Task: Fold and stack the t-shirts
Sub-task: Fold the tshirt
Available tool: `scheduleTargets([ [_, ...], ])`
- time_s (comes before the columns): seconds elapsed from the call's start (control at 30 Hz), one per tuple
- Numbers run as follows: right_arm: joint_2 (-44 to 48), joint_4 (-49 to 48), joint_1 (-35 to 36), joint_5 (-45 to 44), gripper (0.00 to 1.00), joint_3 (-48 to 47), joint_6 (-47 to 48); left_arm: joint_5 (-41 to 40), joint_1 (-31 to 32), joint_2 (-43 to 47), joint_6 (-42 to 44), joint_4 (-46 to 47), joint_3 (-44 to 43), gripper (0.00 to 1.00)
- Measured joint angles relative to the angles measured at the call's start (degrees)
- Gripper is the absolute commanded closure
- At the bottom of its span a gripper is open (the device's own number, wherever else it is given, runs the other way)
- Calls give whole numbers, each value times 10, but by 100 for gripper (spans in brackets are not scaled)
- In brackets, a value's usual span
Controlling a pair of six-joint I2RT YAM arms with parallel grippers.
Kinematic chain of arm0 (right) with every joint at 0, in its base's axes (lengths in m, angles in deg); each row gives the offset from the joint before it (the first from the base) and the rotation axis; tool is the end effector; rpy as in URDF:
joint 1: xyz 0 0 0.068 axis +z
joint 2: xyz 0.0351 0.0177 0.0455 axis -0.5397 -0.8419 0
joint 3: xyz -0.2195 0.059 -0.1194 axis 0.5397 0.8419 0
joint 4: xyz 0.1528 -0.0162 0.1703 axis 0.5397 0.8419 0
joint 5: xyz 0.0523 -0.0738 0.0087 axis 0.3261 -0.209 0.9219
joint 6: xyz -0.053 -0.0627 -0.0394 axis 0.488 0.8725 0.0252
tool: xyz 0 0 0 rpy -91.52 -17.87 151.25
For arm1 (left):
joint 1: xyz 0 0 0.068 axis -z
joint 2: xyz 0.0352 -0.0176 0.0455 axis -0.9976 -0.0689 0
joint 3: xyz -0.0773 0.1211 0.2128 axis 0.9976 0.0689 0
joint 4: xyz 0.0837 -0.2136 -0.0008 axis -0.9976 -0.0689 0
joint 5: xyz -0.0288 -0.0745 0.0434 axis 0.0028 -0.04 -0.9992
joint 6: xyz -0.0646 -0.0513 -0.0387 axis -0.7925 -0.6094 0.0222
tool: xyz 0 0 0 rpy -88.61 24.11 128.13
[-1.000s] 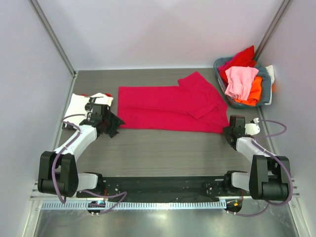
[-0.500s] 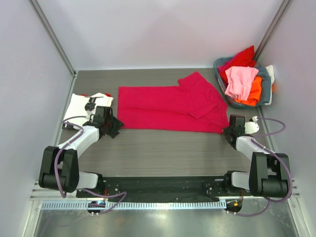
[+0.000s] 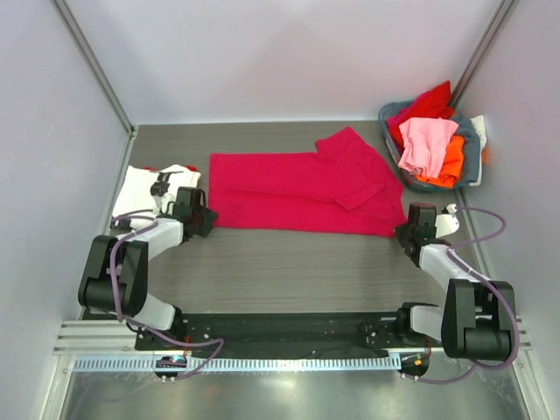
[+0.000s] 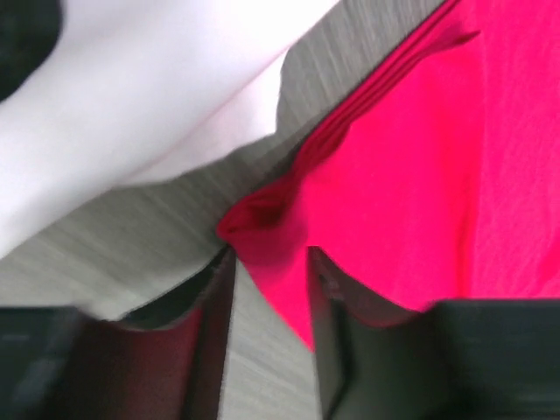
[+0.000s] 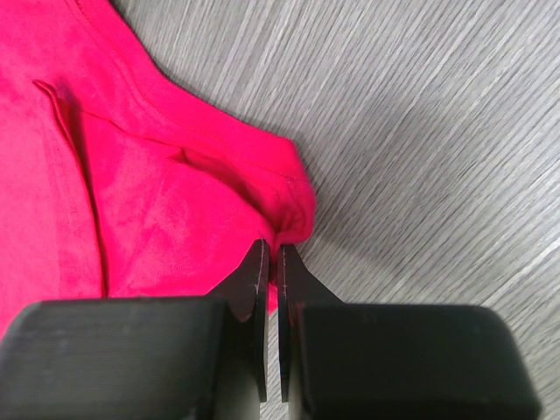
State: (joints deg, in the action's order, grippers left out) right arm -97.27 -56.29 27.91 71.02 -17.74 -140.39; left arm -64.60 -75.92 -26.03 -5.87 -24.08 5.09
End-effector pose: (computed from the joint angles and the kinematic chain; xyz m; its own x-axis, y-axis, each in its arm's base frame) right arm 0.2248 -0.0402 0.1295 -0.1935 0.8116 -0.5512 0.7386 0.4903 0.4627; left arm 0.2780 -0.0378 0.1228 -0.3063 -0.9101 -0.2792 -0.7285 0.4129 -0.5467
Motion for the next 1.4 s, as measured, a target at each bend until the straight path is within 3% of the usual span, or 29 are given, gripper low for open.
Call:
scheduleTargets([
  [0.03, 3, 1, 0, 0, 99, 1, 1, -2, 0, -8, -4, 4, -4, 72],
  [0.07, 6, 1, 0, 1, 99, 2, 1, -5, 0, -17, -10, 9, -9, 89],
  [0.13, 13, 2, 0, 2, 99, 4, 1, -10, 0, -29, -14, 12, -13, 100],
  [0.33, 36, 20, 0, -2, 99, 5, 2, -19, 2, -27, -20, -13, -22, 100],
  [0.47, 43, 62, 0, -6, 99, -19, 5, -29, 3, -12, -18, -91, -57, 100],
  [0.67, 40, 154, 0, 4, 99, -196, 14, -19, -7, 27, -2, -179, -173, 100],
  [0.8, 68, 166, 0, 4, 99, -277, 17, -6, -26, 88, 7, -204, -187, 100],
  [0.9, 124, 191, 0, 4, 99, -251, 17, -5, -31, 139, 8, -211, -147, 100],
  [1.13, 203, 268, 0, 16, 99, -83, -5, 11, -31, 203, 8, -239, 11, 100],
  [1.33, 285, 328, 0, 16, 97, -37, -19, 14, -31, 296, 8, -268, 91, 100],
  [1.4, 306, 335, 0, 16, 92, -31, -21, 14, -31, 327, 8, -274, 103, 99],
])
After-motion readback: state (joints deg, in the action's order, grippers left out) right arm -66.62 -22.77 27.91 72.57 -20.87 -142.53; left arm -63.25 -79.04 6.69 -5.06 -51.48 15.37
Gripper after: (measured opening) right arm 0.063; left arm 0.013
